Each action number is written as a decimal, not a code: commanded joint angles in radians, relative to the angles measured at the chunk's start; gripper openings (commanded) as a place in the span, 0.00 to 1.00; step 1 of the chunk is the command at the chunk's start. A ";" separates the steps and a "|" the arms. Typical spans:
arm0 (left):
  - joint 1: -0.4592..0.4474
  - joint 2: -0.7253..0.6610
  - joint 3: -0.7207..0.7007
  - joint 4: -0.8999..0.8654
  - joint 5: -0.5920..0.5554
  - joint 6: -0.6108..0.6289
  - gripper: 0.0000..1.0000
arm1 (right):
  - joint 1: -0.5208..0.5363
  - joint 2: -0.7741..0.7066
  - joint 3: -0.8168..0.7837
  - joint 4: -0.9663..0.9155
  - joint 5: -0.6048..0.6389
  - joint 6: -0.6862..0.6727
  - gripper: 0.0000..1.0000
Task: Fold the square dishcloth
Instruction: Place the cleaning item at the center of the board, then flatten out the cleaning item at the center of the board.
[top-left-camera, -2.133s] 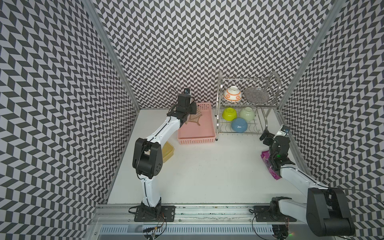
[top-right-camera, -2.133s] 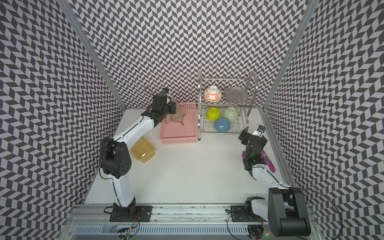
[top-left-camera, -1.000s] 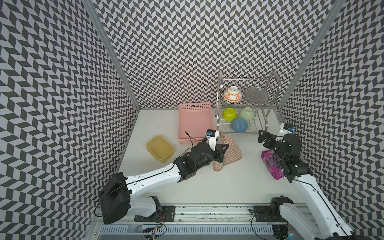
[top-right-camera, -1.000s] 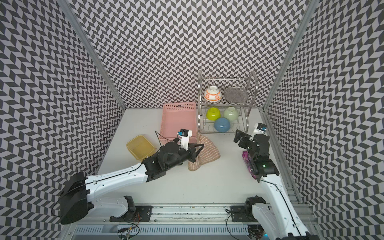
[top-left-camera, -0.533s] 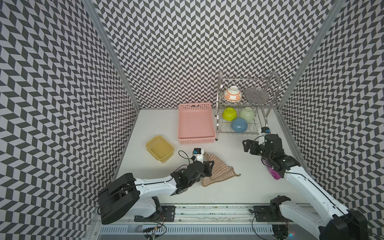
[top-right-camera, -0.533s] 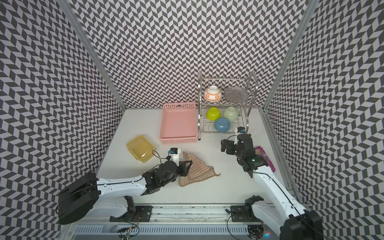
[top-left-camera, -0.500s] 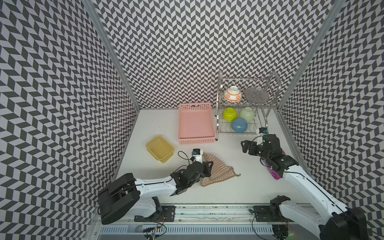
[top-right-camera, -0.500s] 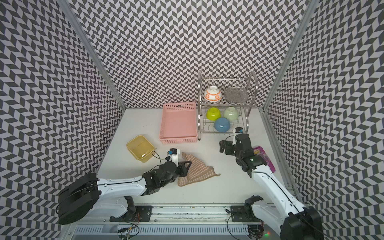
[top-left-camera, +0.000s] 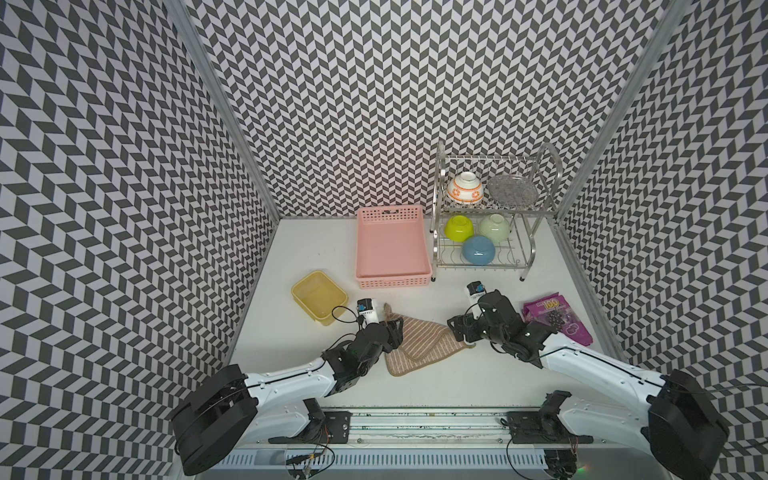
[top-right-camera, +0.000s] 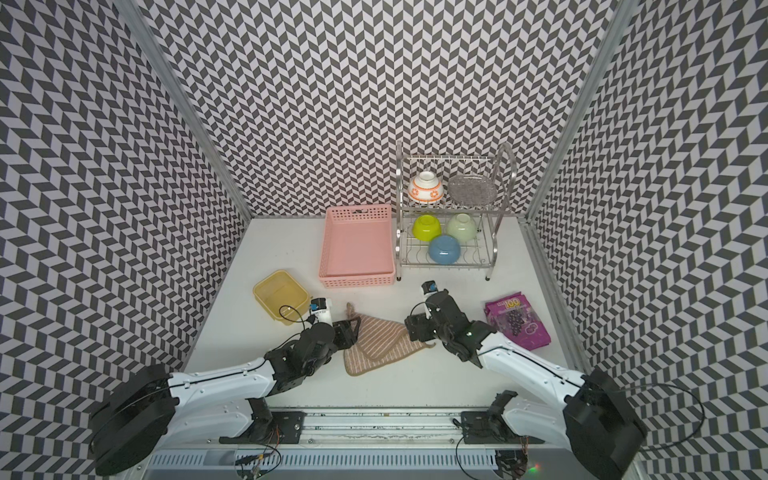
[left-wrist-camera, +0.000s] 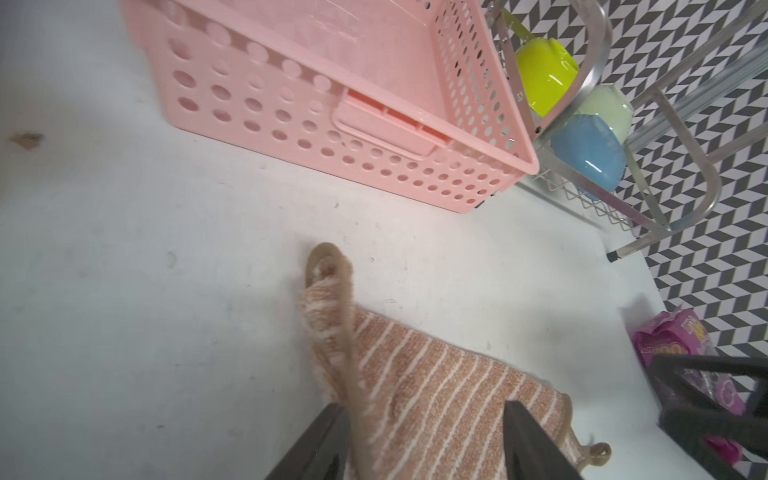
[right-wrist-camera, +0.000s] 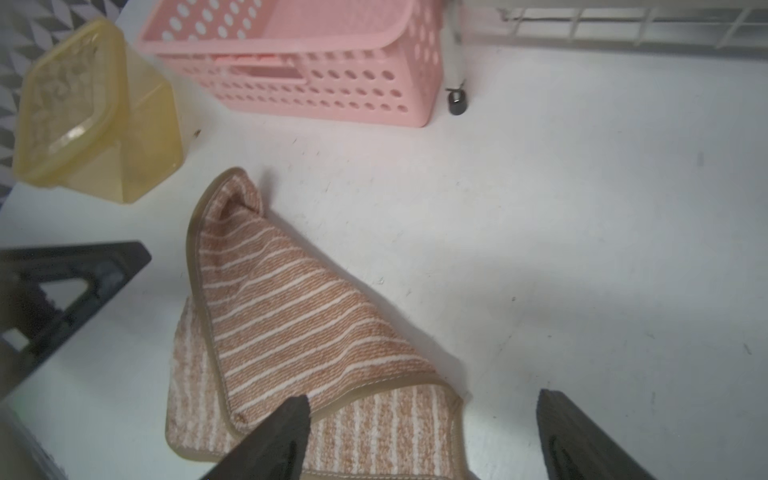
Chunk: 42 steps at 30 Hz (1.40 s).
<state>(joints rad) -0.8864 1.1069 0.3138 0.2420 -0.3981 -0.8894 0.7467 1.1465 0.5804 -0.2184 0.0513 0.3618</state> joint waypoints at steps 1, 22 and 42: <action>0.041 -0.067 -0.023 -0.142 0.006 0.001 0.60 | 0.100 -0.013 -0.015 0.065 0.081 -0.002 0.80; 0.071 -0.288 -0.200 -0.237 0.446 -0.128 0.37 | 0.513 0.324 0.157 0.088 0.227 0.019 0.53; 0.043 -0.133 -0.178 -0.177 0.461 -0.118 0.27 | 0.528 0.488 0.251 0.127 0.302 0.017 0.44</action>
<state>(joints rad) -0.8333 0.9577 0.1284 0.1001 0.0654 -1.0145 1.2678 1.6073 0.8078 -0.1364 0.3363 0.3786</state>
